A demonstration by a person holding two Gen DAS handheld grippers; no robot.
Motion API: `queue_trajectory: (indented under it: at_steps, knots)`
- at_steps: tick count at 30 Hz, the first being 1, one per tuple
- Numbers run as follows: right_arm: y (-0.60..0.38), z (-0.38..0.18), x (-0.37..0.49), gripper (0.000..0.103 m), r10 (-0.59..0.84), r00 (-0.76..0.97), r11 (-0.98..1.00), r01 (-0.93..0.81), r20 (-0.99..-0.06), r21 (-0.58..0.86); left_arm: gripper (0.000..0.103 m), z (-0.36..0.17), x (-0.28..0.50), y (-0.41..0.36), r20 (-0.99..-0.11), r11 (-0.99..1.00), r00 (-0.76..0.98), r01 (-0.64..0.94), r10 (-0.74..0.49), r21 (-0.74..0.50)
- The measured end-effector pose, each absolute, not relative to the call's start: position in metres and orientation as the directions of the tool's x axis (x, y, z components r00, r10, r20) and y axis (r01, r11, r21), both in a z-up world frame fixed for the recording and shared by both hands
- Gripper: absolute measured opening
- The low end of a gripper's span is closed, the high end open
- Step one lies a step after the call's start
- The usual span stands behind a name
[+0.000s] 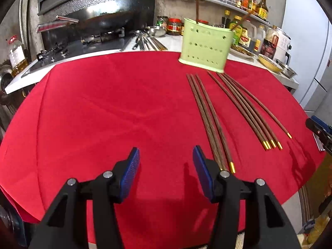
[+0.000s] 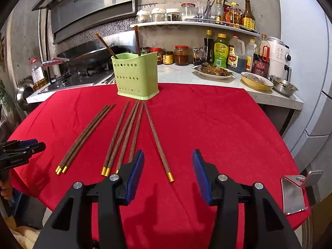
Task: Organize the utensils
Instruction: 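Move both open tools back down to the chopsticks on the cloth, then close the left tool on one chopstick while the right tool grasps another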
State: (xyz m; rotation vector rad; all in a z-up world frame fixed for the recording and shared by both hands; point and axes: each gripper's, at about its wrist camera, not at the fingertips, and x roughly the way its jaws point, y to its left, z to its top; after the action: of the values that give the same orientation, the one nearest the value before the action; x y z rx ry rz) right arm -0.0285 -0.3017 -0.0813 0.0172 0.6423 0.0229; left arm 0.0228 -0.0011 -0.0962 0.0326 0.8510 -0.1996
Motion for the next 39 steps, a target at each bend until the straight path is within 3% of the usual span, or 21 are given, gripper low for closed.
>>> queue_trajectory:
  at_steps: [23, 34, 39]
  knots:
    - [-0.305, -0.087, -0.014, 0.052, 0.009, 0.800, 1.000, 0.008, -0.600, 0.025, 0.053, -0.115, 0.048, -0.051, -0.810, 0.965, 0.558, 0.259, -0.180, -0.036]
    - [-0.306, -0.110, 0.003, 0.050, 0.095, 0.753, 0.994, -0.042, -0.652, 0.096, 0.053, -0.113, 0.046, -0.040, -0.798, 0.972, 0.597, 0.226, -0.084, 0.067]
    - [-0.301, -0.121, 0.013, 0.032, 0.096, 0.725, 0.995, -0.064, -0.682, 0.071, 0.052, -0.113, 0.046, -0.026, -0.792, 0.977, 0.605, 0.206, -0.086, 0.051]
